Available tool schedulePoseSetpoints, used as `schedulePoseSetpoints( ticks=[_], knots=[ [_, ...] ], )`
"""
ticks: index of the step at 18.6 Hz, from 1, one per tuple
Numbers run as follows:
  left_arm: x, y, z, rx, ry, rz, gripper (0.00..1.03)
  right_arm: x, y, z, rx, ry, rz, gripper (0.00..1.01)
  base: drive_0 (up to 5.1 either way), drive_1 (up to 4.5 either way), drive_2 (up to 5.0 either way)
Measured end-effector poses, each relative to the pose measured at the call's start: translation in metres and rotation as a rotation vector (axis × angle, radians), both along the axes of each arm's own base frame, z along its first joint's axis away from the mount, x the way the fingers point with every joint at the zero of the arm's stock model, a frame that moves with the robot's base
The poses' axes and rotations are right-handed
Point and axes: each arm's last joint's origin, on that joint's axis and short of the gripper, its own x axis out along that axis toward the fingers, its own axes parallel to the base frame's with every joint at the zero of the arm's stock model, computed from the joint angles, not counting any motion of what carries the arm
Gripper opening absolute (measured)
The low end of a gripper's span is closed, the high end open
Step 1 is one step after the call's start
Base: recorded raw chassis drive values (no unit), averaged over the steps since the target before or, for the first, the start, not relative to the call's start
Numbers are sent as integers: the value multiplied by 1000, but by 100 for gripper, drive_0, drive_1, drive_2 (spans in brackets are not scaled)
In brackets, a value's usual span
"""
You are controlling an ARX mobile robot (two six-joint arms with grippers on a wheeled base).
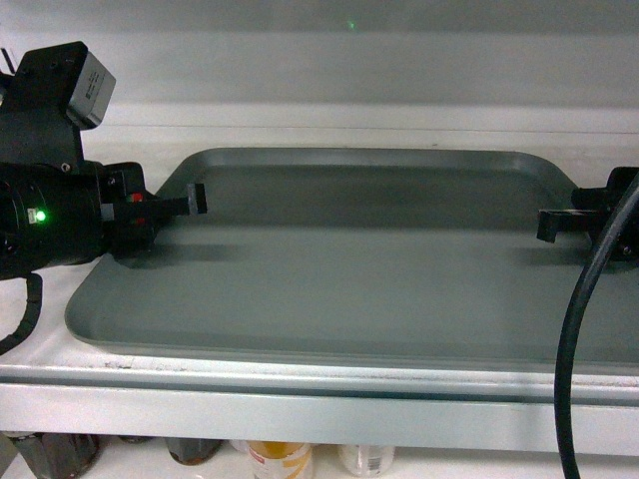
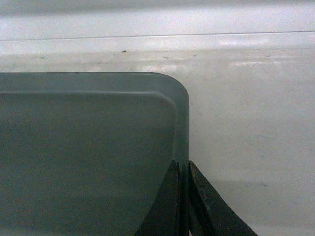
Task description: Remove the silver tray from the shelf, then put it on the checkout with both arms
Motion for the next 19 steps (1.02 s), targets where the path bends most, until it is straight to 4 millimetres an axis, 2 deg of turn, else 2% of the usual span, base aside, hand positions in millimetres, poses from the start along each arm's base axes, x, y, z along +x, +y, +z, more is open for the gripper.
schedulePoseSetpoints(
  ticks=[7,8,10,14,16,19],
  knots=[
    [-4,-2,2,10,32,-5,3,-2,4,10,-69,77,0,3,0,0,0],
    [-7,-1,5,15,47,-3,3,-3,4,20,-75,80,3,3,0,0,0],
    [-15,0,25,14,19,1,3,-10,7,49,-59,23,12,3,0,0,0],
    [-19,-2,59,17,-64,-3,3,-22,8,82,-37,-53,-7,3,0,0,0],
    [-21,-2,70,26,-86,-7,3,-26,9,93,-25,-70,-11,3,0,0,0],
    [-23,-2,73,44,-35,-9,3,-27,9,95,-16,-14,-13,3,0,0,0]
  ],
)
